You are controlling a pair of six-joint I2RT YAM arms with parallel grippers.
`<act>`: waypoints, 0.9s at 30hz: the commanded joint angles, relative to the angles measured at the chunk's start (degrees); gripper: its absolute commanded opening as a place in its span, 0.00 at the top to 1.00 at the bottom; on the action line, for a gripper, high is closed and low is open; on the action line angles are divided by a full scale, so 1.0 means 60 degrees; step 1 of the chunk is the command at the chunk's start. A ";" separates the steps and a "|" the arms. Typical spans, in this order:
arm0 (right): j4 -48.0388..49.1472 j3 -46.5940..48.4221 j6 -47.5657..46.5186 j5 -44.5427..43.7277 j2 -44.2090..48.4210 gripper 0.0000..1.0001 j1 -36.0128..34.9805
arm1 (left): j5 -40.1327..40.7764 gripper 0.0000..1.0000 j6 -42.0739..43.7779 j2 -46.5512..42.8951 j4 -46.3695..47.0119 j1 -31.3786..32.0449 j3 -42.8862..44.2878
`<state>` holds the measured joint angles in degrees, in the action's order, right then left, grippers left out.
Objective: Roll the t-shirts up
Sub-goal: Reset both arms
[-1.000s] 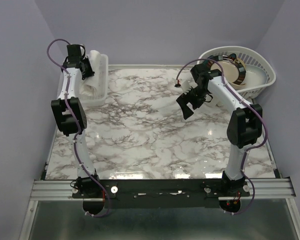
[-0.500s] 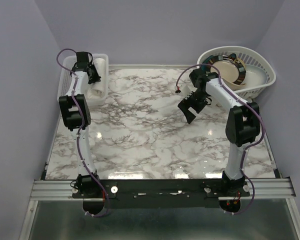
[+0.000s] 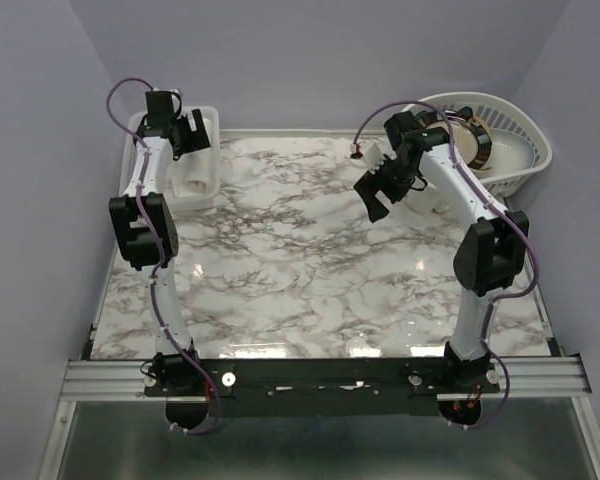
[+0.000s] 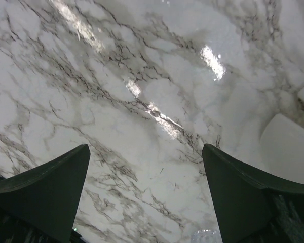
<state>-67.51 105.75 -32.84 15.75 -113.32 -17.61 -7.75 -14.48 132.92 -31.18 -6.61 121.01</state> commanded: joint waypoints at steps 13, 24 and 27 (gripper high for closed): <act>0.1025 0.0028 0.1239 0.1550 0.3868 0.00 -0.0244 | 0.0193 0.02 0.3746 -0.7516 0.1107 0.2679 -0.4871; 0.1218 -0.2363 0.1358 0.1227 0.6362 0.00 -0.0244 | 0.0515 0.02 0.4317 -0.9394 0.1578 0.4442 -0.6970; 0.0765 -0.1851 0.0612 0.1520 0.6260 0.00 -0.0244 | 0.0719 0.02 0.4391 -0.9585 0.1870 0.4442 -0.7190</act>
<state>-60.20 92.55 -25.36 23.64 -74.96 -18.81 -6.50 9.93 77.76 -23.16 20.16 79.68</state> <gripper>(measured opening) 0.997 0.983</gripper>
